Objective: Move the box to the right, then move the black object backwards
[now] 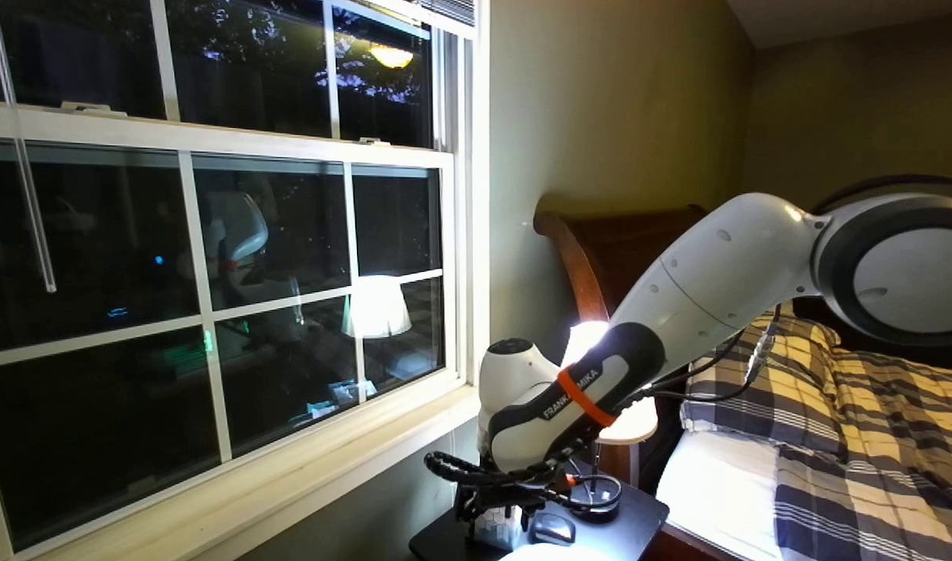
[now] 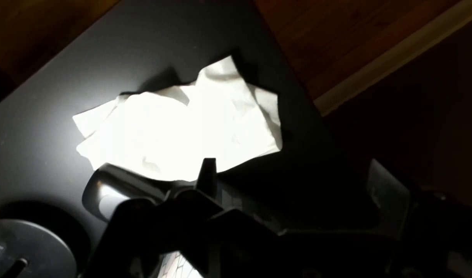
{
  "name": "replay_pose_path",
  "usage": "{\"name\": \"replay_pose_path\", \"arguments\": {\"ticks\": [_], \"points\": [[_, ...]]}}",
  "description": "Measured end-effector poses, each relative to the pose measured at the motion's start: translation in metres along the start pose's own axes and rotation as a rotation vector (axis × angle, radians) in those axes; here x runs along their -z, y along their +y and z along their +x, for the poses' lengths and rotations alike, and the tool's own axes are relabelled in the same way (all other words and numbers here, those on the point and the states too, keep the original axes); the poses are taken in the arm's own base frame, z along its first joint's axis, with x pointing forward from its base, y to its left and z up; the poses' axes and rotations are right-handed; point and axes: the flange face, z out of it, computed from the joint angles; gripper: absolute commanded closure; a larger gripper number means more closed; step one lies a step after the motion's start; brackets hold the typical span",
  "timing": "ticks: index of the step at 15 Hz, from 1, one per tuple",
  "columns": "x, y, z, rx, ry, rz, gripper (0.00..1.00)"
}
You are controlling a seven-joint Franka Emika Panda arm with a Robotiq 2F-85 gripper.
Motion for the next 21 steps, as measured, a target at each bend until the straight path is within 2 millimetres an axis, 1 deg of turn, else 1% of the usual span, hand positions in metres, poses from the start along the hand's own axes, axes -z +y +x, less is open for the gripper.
{"name": "replay_pose_path", "arguments": {"ticks": [2, 4, 7, 9, 12, 16, 21], "points": [[-0.017, -0.021, -0.006, -0.101, 0.001, -0.007, 0.00], [-0.033, -0.037, -0.006, -0.202, 0.014, -0.015, 0.00], [-0.051, -0.046, 0.007, -0.338, 0.047, -0.023, 0.00], [-0.058, -0.045, 0.021, -0.411, 0.073, -0.026, 0.00], [-0.065, -0.039, 0.043, -0.516, 0.115, -0.027, 0.00], [-0.068, -0.033, 0.067, -0.611, 0.156, -0.019, 0.00], [-0.069, -0.027, 0.093, -0.716, 0.178, -0.030, 0.00]]}}
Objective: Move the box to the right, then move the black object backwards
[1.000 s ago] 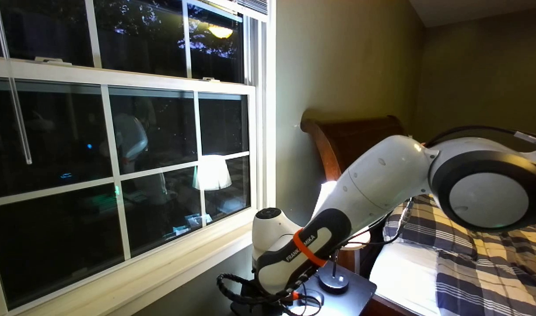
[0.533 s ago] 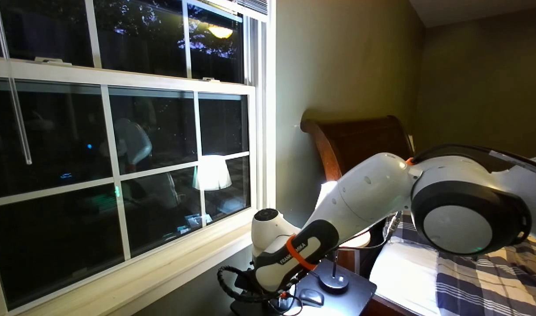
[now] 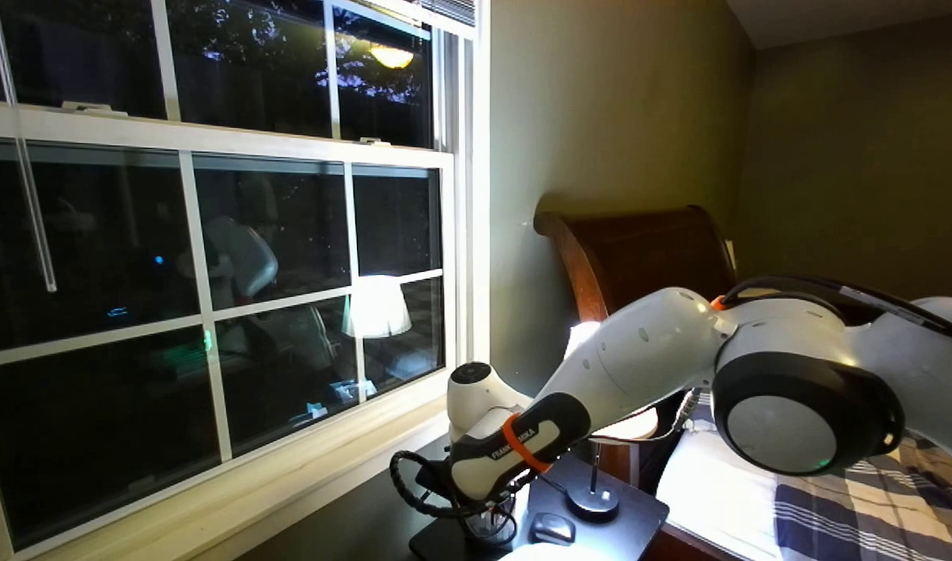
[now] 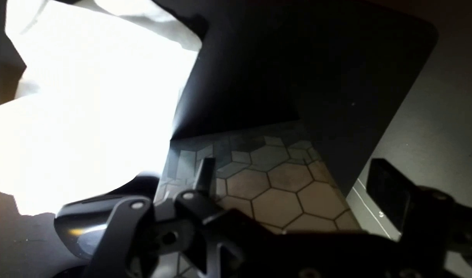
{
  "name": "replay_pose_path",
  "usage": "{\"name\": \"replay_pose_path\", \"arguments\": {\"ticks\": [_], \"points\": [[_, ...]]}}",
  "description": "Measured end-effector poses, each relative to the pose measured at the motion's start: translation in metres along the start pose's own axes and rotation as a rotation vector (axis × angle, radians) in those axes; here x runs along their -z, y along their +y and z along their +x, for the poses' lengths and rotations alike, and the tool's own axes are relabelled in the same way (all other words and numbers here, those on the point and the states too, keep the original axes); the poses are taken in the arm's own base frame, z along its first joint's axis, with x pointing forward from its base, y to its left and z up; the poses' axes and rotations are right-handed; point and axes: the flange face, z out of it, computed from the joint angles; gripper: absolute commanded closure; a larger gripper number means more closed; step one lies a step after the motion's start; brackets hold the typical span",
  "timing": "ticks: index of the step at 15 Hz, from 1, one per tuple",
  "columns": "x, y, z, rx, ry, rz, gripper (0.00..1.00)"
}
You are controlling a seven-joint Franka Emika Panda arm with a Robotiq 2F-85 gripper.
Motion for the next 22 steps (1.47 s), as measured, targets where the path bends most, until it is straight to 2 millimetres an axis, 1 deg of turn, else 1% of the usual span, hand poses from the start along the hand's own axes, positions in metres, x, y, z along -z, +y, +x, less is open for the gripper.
{"name": "replay_pose_path", "arguments": {"ticks": [4, 7, 11, 13, 16, 19, 22], "points": [[-0.002, -0.006, 0.019, -0.067, 0.007, -0.031, 0.00], [-0.002, -0.009, 0.039, -0.118, 0.012, -0.043, 0.00], [0.000, -0.011, 0.073, -0.194, 0.025, -0.031, 0.00], [-0.002, -0.008, 0.091, -0.238, 0.032, -0.039, 0.00], [-0.010, -0.002, 0.111, -0.304, 0.040, -0.069, 0.00], [-0.019, 0.003, 0.124, -0.365, 0.047, -0.090, 0.00], [-0.022, 0.002, 0.129, -0.397, 0.051, -0.086, 0.00]]}}
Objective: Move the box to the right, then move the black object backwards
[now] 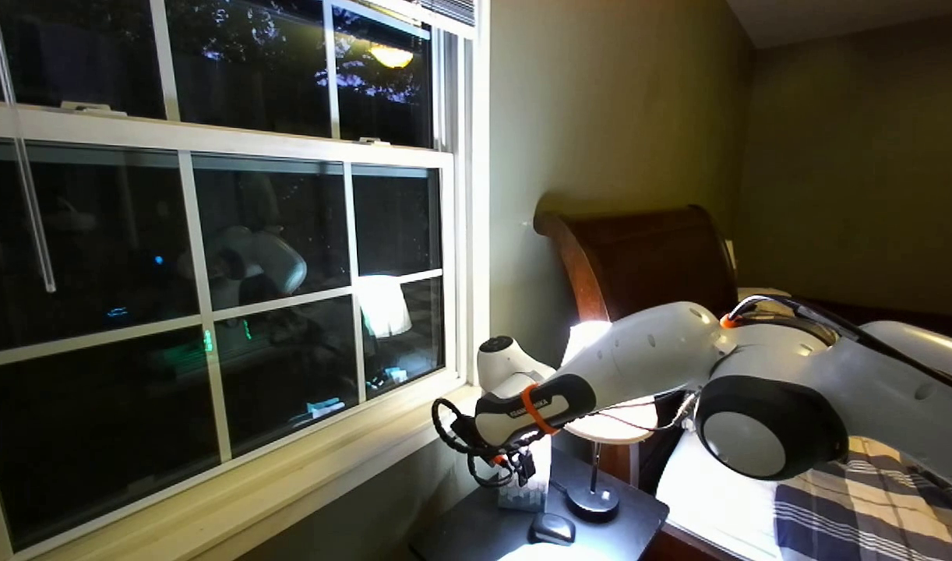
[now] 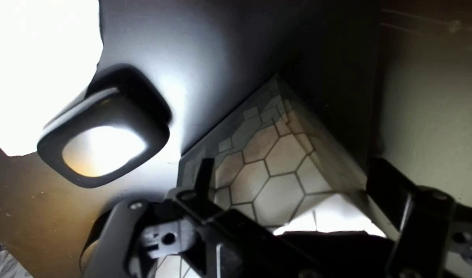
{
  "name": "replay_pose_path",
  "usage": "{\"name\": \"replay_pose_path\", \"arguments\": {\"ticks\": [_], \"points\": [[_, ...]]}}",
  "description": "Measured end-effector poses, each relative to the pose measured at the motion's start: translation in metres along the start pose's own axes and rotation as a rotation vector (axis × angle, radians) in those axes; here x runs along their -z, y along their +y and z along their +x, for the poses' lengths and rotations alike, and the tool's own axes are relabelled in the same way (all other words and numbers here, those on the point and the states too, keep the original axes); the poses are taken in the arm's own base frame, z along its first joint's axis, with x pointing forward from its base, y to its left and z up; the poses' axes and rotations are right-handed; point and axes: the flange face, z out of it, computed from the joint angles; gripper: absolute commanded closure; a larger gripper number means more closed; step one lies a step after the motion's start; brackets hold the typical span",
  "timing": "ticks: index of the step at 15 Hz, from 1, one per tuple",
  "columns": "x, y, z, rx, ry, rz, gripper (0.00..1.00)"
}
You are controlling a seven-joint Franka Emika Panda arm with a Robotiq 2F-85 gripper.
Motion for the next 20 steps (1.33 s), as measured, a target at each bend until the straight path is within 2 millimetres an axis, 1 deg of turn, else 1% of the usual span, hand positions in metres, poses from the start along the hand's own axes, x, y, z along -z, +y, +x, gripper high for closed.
{"name": "replay_pose_path", "arguments": {"ticks": [2, 4, 7, 10, 11, 13, 14, 16, 18, 20], "points": [[0.002, -0.002, -0.004, 0.006, -0.002, 0.007, 0.00], [0.008, -0.003, -0.018, 0.043, -0.014, 0.015, 0.00], [0.022, 0.001, -0.051, 0.140, -0.028, 0.006, 0.00], [0.036, 0.012, -0.088, 0.286, -0.039, -0.022, 0.00], [0.040, 0.015, -0.098, 0.344, -0.045, -0.012, 0.00], [0.039, 0.021, -0.108, 0.454, -0.065, 0.027, 0.00], [0.034, 0.025, -0.108, 0.509, -0.072, 0.044, 0.00], [0.021, 0.035, -0.099, 0.620, -0.082, 0.077, 0.00], [0.009, 0.047, -0.082, 0.732, -0.090, 0.099, 0.00], [0.004, 0.059, -0.062, 0.841, -0.103, 0.114, 0.00]]}}
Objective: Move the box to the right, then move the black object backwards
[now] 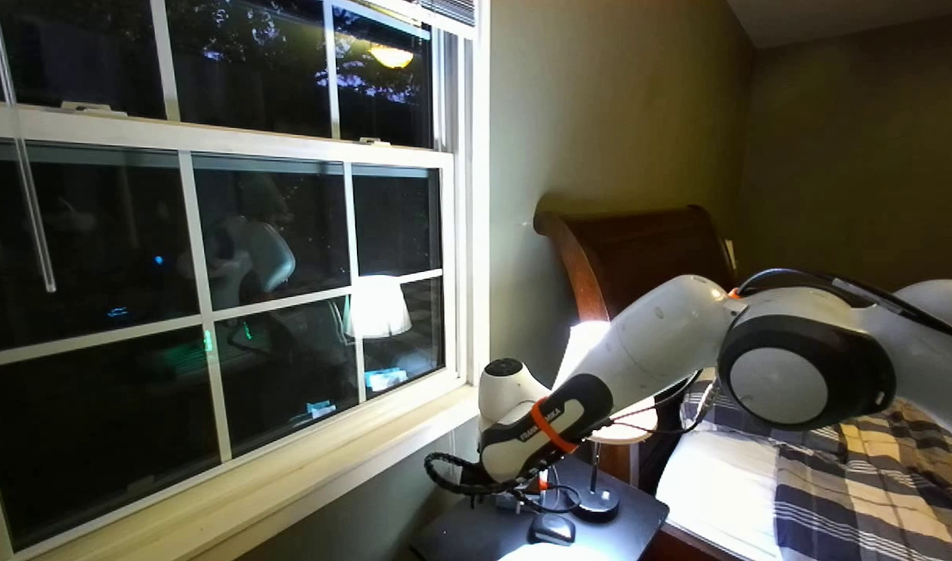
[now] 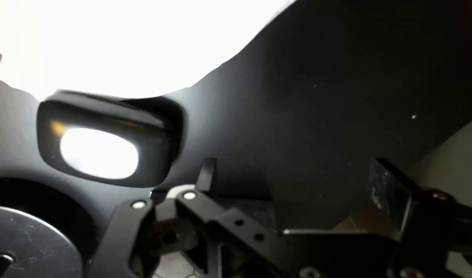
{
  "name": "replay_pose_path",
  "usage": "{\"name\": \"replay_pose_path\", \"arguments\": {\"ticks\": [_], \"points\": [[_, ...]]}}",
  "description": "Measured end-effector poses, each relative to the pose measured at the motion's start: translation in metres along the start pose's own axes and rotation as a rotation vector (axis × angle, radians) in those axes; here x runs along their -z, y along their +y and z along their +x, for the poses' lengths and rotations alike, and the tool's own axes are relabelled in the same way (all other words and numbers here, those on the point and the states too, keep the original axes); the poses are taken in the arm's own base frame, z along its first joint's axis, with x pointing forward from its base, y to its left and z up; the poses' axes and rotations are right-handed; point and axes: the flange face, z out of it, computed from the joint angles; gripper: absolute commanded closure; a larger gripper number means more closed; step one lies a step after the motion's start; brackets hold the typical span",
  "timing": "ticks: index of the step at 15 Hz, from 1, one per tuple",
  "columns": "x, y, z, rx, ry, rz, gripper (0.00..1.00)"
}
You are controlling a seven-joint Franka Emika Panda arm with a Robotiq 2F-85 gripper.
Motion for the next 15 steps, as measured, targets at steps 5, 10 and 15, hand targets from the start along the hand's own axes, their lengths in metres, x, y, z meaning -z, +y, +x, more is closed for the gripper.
{"name": "replay_pose_path", "arguments": {"ticks": [5, 10, 15], "points": [[0.004, 0.002, 0.002, 0.007, 0.004, 0.004, 0.00], [-0.002, 0.005, -0.007, 0.073, -0.029, -0.066, 0.00], [-0.007, 0.015, -0.014, 0.314, -0.104, -0.153, 0.00]]}}
